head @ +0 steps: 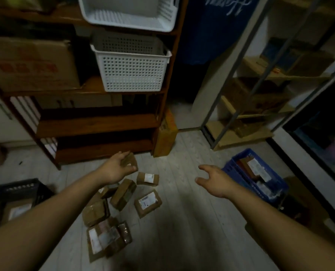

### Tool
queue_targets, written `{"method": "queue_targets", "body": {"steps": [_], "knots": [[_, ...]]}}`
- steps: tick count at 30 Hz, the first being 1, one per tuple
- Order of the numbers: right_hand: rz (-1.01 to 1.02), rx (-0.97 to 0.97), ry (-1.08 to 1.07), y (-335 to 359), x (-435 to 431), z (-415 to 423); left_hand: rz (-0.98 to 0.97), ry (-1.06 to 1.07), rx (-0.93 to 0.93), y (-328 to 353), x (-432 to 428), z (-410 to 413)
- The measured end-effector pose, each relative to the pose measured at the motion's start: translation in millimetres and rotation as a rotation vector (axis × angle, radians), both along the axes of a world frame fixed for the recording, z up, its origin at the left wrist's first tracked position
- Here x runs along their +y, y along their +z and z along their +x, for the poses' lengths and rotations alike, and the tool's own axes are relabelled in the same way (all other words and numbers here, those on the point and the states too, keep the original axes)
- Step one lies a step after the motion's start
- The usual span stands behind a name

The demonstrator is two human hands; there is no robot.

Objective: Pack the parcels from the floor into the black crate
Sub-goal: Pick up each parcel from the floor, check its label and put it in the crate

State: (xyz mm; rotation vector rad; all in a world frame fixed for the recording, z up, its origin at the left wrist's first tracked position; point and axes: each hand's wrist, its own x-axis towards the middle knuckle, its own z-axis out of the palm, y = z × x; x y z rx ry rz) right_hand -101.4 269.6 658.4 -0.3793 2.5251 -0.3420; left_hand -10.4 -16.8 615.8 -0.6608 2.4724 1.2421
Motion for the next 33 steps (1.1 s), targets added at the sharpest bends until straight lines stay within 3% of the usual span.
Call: {"method": "queue_targets", "body": {"steps": [9,16,26,30,33], "knots": [[-0.046,-0.205,0.308,-120,-31,-109,0.044,0.324,-0.071,-120,34,-17],[-0.023,-0.256,0.369,-283,-33,-159,-0.032,0.358,-0.119,-254,80,-50],[-0.072,-0.258,0.324,-622,-74,-175,0.066,0.556,-0.150,-570,73,-92],[-0.055,-0.213,0.233,-713,-74,-167,0.072,0.608,-0.185,-655,75,-104],[-0.099,-0.242,0.132,-753,-74,-162,0.285,0.614,-0.215,-697,78,-107]]}}
